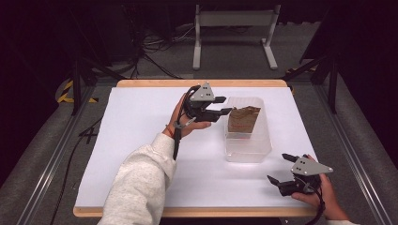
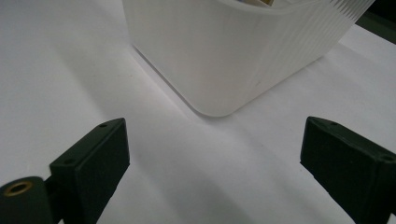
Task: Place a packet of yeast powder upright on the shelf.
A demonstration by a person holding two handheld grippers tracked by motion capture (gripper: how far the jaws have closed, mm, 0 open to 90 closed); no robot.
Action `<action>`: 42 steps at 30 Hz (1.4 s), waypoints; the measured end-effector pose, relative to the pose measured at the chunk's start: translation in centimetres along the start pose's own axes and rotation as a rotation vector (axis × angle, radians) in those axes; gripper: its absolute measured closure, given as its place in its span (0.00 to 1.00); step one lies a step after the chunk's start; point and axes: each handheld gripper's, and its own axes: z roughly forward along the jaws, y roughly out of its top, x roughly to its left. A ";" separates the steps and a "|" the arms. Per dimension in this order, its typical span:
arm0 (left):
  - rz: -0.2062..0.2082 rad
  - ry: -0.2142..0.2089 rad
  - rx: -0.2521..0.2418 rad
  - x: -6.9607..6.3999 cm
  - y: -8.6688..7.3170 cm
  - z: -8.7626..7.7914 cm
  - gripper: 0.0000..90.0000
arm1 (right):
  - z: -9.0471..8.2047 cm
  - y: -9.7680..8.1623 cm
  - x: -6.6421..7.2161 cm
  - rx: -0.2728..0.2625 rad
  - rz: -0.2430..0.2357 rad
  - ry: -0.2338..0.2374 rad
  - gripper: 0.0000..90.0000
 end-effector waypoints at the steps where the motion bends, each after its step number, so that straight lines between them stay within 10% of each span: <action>1: 0.004 0.005 0.005 0.0 0.0 -0.1 0.53 | 0.0 0.0 0.0 0.001 -0.001 0.000 0.10; 17: -0.013 0.138 0.122 0.0 -2.1 -3.3 0.25 | 0.1 0.1 0.1 0.001 0.001 -0.003 0.10; 42: -0.009 0.193 0.284 -0.8 -7.2 -6.9 0.10 | 0.3 0.2 0.1 0.008 -0.007 0.002 0.10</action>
